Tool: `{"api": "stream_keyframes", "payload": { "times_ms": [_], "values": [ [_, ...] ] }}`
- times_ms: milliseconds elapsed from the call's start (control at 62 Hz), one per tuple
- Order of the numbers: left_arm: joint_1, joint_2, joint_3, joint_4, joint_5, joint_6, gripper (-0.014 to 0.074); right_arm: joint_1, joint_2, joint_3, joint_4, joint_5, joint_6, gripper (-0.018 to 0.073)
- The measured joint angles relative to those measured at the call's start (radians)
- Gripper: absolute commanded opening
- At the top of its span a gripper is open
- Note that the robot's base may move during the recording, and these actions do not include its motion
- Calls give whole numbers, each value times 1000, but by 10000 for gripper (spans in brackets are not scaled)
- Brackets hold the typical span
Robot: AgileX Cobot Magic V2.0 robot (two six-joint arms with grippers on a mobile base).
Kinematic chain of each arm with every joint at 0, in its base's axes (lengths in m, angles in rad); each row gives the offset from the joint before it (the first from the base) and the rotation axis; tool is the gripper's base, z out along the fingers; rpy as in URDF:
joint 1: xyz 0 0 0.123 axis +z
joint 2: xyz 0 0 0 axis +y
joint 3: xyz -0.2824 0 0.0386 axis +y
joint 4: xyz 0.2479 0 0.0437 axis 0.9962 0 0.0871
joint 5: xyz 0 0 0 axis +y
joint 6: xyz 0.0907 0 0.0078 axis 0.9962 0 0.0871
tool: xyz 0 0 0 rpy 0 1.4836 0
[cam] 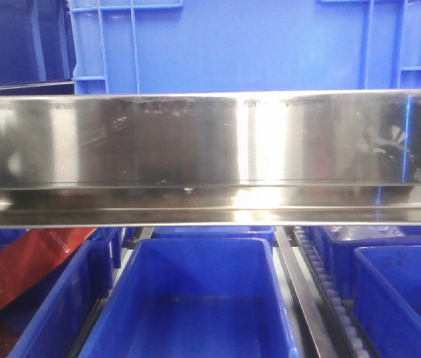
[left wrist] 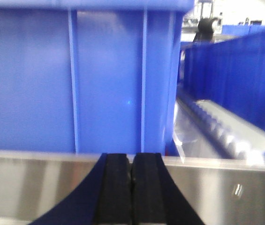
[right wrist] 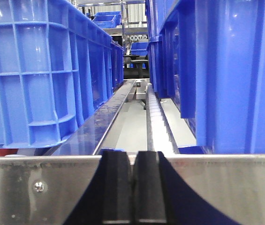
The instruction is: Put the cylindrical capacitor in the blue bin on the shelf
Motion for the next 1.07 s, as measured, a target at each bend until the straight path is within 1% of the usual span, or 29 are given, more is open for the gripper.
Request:
{"api": "stream_keyframes", "payload": {
  "times_ms": [113,291,1065],
  "values": [
    [-24,-1,39,23,-29,-2,-111,0,0,0,0,2,0,-168],
    [-71,-2,42,30,-53,-4,-111,0,0,0,0,2,0,-168],
    [-71,-2,43,26,-63,-6,-111,0,0,0,0,2,0,-168]
  ]
}}
